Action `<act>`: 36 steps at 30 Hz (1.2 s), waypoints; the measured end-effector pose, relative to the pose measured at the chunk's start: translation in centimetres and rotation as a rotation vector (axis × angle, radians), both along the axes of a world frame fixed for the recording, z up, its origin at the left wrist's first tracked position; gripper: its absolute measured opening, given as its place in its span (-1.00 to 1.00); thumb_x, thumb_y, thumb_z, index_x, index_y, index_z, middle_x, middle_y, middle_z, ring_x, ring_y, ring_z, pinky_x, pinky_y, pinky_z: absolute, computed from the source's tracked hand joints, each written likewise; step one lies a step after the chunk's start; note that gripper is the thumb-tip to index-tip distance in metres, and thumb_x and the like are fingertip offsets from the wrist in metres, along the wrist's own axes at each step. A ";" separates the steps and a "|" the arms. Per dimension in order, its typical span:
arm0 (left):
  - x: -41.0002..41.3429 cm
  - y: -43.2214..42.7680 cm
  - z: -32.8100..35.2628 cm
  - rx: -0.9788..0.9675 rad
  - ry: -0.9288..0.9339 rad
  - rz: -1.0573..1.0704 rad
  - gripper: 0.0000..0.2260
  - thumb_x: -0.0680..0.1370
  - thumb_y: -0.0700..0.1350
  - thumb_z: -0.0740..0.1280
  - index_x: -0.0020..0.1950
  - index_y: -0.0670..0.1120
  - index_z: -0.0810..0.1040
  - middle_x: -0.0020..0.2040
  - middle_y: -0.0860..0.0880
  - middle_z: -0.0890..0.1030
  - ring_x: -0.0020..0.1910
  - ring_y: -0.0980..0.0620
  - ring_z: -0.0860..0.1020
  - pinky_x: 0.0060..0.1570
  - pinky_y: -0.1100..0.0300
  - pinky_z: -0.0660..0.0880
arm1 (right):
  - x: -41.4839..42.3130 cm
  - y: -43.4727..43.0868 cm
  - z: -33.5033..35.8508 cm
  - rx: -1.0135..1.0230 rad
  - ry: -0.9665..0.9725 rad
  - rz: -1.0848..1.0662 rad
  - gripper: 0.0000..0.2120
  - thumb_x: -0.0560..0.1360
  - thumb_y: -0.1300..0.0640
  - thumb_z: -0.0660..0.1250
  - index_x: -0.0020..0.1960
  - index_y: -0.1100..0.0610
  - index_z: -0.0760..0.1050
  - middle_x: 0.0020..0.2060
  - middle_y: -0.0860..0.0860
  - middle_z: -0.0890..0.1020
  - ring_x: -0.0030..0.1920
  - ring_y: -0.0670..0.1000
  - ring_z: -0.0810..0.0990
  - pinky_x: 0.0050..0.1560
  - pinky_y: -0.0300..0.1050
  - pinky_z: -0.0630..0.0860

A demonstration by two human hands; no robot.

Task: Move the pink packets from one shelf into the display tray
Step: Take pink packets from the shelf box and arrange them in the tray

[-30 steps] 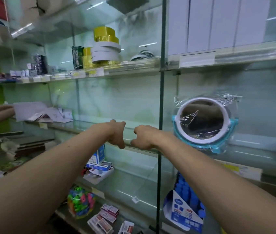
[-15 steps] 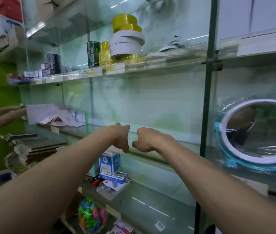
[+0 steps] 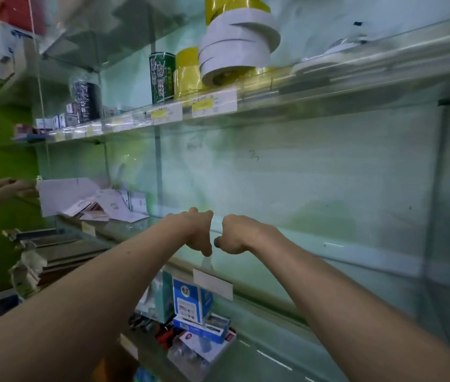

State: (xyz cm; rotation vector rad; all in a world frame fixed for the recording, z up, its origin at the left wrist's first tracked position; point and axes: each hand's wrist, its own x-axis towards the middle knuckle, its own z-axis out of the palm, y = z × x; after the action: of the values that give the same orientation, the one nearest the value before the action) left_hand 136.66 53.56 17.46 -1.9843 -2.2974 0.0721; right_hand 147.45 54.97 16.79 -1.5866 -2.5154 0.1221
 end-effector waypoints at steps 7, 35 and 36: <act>-5.1 3.8 -0.4 0.006 -0.029 0.041 -0.21 0.46 0.06 0.42 0.54 -0.03 0.03 0.45 -0.14 0.21 0.37 -0.19 0.35 0.32 -0.08 0.35 | -4.2 4.3 -0.4 0.021 -0.040 0.005 -0.88 0.55 0.07 0.20 0.04 0.10 0.36 -0.08 0.06 0.48 -0.08 0.11 0.48 -0.15 -0.10 0.36; -35.4 17.2 -1.5 -0.035 0.003 -0.103 -0.16 0.47 0.07 0.40 0.57 -0.04 -0.04 0.50 -0.15 0.13 0.43 -0.16 0.28 0.35 -0.11 0.30 | -32.8 16.9 -0.7 0.048 -0.001 -0.109 -0.67 0.57 0.11 0.19 0.30 0.20 0.42 0.21 0.11 0.54 0.16 0.15 0.55 0.07 -0.08 0.49; -36.0 17.7 -1.6 -0.038 -0.011 -0.108 -0.17 0.47 0.07 0.40 0.57 -0.05 -0.03 0.50 -0.14 0.15 0.42 -0.16 0.29 0.34 -0.10 0.31 | -33.3 17.3 -0.7 0.050 0.002 -0.120 -0.64 0.57 0.10 0.19 0.34 0.20 0.38 0.26 0.11 0.51 0.20 0.15 0.53 0.13 -0.07 0.48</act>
State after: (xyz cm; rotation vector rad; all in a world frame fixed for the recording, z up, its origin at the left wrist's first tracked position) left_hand 100.71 71.31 15.89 -2.1285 -2.2064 0.0970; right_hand 114.16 72.27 16.07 -1.7117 -2.3943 0.0449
